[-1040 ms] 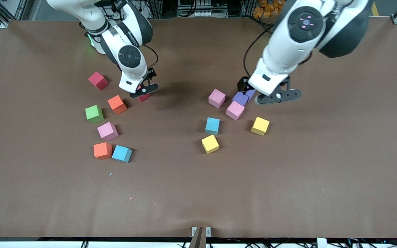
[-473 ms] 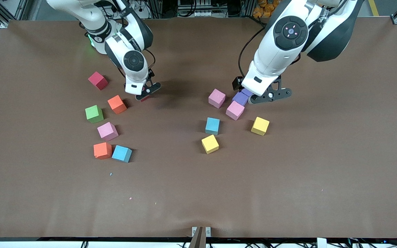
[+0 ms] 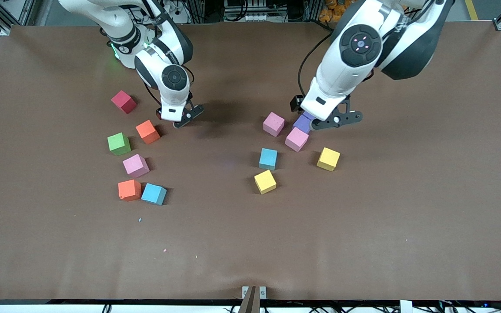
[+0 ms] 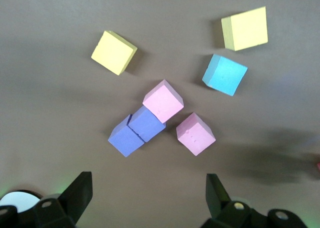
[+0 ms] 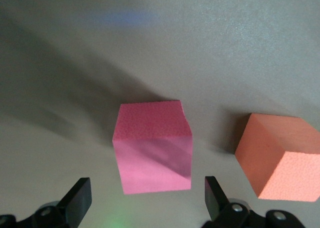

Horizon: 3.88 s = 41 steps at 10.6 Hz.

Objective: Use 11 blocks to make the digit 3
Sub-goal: 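Grasp the red cube with the right gripper while the left gripper descends, then lift the red cube with the right gripper while the left gripper grasps pink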

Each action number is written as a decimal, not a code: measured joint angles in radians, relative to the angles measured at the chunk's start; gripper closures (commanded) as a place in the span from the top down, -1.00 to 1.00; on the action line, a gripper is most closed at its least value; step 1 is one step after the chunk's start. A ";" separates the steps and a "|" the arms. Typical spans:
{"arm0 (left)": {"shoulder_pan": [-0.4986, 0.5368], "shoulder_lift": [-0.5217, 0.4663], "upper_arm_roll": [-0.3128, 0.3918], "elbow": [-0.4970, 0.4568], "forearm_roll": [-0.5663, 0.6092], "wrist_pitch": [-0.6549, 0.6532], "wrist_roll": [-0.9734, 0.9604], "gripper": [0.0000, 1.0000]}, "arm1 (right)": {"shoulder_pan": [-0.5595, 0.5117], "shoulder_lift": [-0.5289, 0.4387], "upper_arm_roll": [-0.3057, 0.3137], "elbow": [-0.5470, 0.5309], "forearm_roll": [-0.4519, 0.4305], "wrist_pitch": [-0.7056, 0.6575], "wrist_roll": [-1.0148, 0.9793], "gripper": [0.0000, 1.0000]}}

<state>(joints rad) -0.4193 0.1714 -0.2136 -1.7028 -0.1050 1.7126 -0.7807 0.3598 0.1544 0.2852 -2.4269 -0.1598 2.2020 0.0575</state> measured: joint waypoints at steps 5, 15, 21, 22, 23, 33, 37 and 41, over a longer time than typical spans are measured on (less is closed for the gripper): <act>-0.042 0.001 -0.012 -0.125 -0.021 0.167 -0.091 1.00 | 0.000 0.017 0.000 -0.001 -0.023 0.026 -0.013 1.00; -0.086 0.088 -0.052 -0.337 -0.040 0.479 -0.291 1.00 | -0.006 0.073 -0.002 -0.002 -0.061 0.065 -0.040 -0.50; -0.137 0.156 -0.059 -0.409 -0.042 0.637 -0.451 1.00 | -0.009 0.069 0.027 0.076 0.087 -0.085 0.080 -0.75; -0.142 0.159 -0.059 -0.423 -0.042 0.669 -0.467 1.00 | -0.009 0.067 0.047 0.112 0.133 -0.120 0.139 -0.76; -0.152 0.163 -0.059 -0.440 -0.042 0.713 -0.496 1.00 | -0.008 0.067 0.073 0.139 0.171 -0.134 0.200 -0.76; -0.204 0.202 -0.058 -0.486 -0.042 0.856 -0.750 1.00 | 0.134 0.295 0.136 0.406 0.258 -0.130 0.711 -0.77; -0.208 0.206 -0.058 -0.490 -0.042 0.867 -0.837 1.00 | 0.178 0.369 0.137 0.446 0.258 -0.081 0.749 -0.77; -0.213 0.206 -0.058 -0.517 -0.042 0.925 -0.852 1.00 | 0.181 0.384 0.135 0.454 0.258 -0.079 0.781 -0.73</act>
<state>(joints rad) -0.6320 0.3775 -0.2717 -2.2197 -0.1472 2.6374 -1.6331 0.5410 0.5381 0.4205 -1.9727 0.0986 2.1232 0.8388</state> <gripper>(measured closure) 0.000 0.467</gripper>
